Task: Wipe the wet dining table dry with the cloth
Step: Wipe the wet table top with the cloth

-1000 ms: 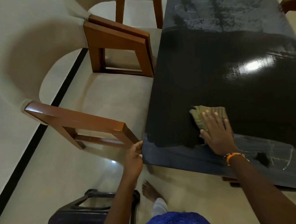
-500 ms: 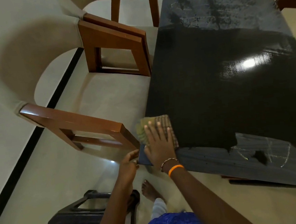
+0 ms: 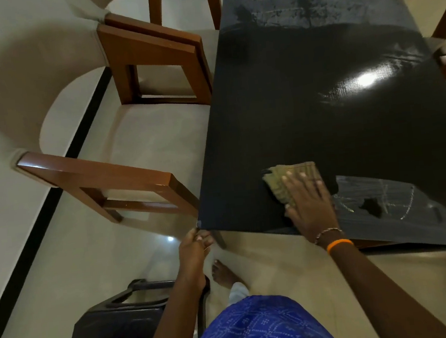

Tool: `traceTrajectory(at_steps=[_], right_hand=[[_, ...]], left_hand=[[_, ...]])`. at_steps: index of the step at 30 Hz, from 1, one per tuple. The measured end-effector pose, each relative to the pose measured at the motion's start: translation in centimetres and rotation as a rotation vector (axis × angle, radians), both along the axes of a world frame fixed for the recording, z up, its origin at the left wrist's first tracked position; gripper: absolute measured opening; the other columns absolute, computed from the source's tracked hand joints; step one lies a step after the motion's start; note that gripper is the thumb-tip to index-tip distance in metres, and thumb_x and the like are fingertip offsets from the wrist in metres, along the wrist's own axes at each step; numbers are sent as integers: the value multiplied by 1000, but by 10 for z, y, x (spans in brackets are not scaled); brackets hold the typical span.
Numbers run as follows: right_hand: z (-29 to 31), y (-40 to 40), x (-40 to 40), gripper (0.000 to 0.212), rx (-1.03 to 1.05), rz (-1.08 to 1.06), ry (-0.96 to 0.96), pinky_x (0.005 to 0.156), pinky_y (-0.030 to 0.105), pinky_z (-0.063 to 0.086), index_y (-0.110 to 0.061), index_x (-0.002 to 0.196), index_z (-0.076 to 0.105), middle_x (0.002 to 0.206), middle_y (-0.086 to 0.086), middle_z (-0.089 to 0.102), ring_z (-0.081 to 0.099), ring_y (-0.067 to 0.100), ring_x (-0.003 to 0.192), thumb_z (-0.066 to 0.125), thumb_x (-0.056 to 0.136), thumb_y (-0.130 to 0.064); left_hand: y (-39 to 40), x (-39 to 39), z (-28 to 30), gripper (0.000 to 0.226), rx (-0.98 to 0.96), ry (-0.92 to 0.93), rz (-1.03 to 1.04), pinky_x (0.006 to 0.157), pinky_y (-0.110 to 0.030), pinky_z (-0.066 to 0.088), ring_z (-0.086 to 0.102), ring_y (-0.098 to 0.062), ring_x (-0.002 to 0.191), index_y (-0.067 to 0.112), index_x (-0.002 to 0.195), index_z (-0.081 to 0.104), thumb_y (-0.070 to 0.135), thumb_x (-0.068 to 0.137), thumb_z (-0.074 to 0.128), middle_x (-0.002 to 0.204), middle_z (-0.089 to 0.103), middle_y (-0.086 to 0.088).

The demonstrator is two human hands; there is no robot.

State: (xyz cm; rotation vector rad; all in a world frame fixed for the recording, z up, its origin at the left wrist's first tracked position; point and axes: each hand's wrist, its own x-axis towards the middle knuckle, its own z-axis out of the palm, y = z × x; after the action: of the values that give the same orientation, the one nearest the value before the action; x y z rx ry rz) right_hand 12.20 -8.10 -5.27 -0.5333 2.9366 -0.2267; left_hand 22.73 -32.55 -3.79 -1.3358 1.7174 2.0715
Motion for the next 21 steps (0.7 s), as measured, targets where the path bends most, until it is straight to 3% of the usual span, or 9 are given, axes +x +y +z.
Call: traceTrajectory(at_steps=[4,8,12,14,17,21], right_hand=[[2,41,13,66,-27,-289,26,116,53,11,-18,147,26,156,6,25,18,29,145,38,85,-36],[-1,4,37,72,-46,-454,3,116,57,4,-13,147,23,157,10,19,12,34,145,35,81,-39],[-5,-60,54,71,-39,-257,7,114,58,4,-15,147,23,157,12,20,13,35,145,43,84,-38],[-6,-102,60,72,-49,-105,-12,114,58,4,-17,148,22,157,9,20,13,34,145,49,85,-38],[-5,-161,70,74,-10,162,19,110,58,18,-18,143,35,151,7,35,29,33,140,62,77,-39],[-6,-183,77,68,16,395,2,113,53,14,-21,142,36,152,2,35,27,30,142,57,78,-23]], left_hand=[[-2,2,3,29,10,-14,9,67,-20,43,59,-10,83,26,101,53,4,95,36,89,62,4],[-8,0,-3,33,28,-32,54,68,-17,42,58,-7,77,16,99,61,-3,91,35,87,64,1],[-12,-3,-7,29,74,-66,94,69,-18,43,58,-7,78,14,108,60,6,93,37,87,66,3],[-14,-4,-8,26,104,-86,114,70,-19,43,58,-7,77,14,104,63,9,94,39,84,66,3],[-18,0,-8,27,147,-90,106,68,-21,46,60,-11,77,13,95,65,7,93,39,81,66,-1],[-23,17,-13,27,124,-131,103,76,-28,47,60,-14,82,15,88,65,4,91,40,89,66,-5]])
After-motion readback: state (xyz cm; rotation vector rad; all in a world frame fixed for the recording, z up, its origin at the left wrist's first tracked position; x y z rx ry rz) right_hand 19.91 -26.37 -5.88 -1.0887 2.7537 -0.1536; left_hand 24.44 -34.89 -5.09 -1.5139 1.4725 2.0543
